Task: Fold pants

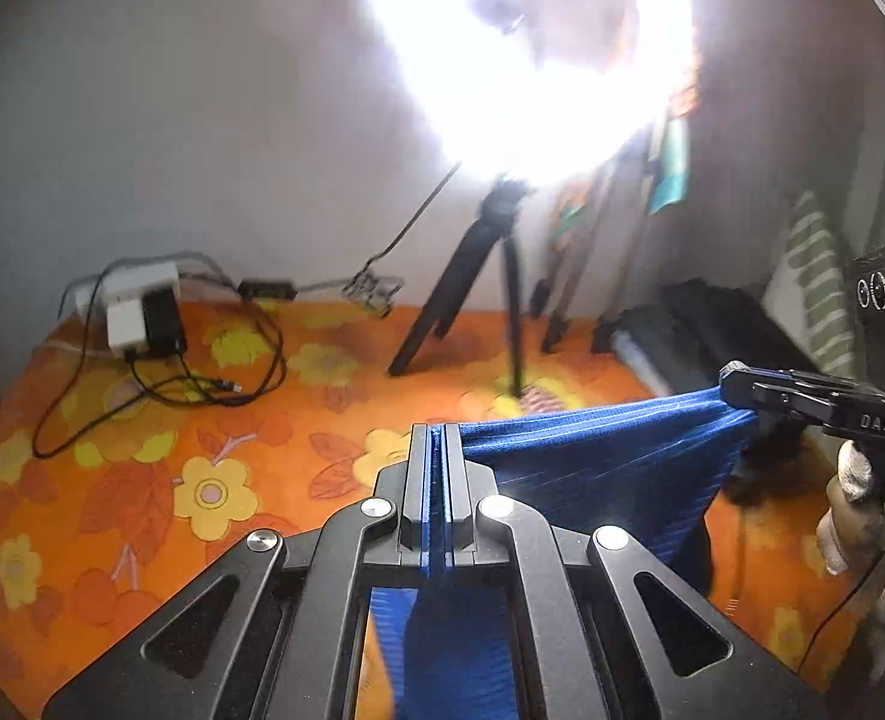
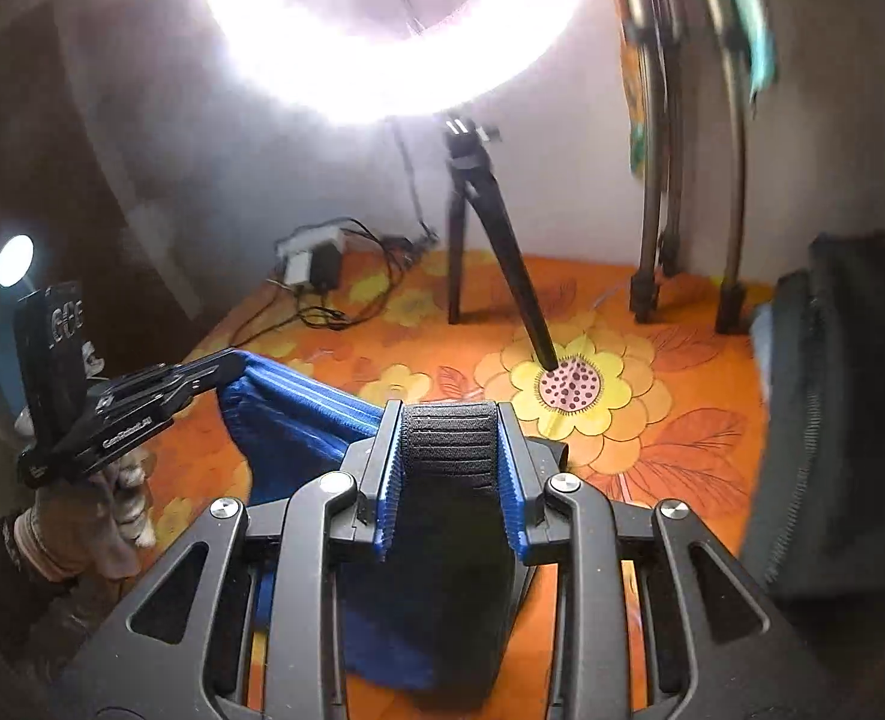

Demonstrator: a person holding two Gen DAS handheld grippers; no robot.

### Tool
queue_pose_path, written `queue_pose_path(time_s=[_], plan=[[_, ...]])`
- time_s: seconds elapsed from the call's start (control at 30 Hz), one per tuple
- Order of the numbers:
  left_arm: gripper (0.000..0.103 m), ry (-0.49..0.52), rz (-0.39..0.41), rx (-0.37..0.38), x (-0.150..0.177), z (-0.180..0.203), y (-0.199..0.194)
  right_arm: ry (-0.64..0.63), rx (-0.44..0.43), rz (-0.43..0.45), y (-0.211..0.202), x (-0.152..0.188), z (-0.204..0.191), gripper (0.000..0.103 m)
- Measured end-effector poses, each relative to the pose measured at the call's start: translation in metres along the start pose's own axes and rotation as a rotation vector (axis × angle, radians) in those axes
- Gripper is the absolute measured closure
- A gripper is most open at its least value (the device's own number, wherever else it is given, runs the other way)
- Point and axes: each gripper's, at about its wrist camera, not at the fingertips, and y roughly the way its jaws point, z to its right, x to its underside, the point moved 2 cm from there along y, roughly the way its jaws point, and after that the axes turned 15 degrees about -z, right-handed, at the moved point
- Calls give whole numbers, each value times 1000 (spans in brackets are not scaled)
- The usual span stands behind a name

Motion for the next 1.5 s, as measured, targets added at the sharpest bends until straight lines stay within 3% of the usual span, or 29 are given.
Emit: queue_pose_path(time_s=[0.17,0.27,0.4,0.6,0.73,0.93,1.0,1.1,1.2,1.3,1.5], plan=[[102,28,54,33,7,18,-42,-19,28,42,-56,21,-30,74],[102,28,61,38,9,19,-51,-25,45,23,-62,28,-35,74],[102,1,29,23,5,9,-33,10,58,-26,-27,20,-23,73],[102,-66,-75,-29,-3,-15,38,86,54,-109,53,-8,15,73],[102,-90,-133,-64,1,-29,84,78,106,-187,110,-21,37,73],[102,-100,-180,-111,8,-38,114,108,134,-250,151,-21,60,69],[101,-99,-186,-123,9,-38,117,134,139,-231,146,-21,64,54],[100,-99,-200,-128,7,-38,118,142,154,-207,127,-14,66,54],[89,-103,-189,-140,3,-38,108,155,142,-207,95,6,61,54],[89,-108,-178,-131,1,-37,89,172,153,-215,63,32,53,54],[89,-70,-176,-74,13,-9,37,321,117,-310,32,92,48,53]])
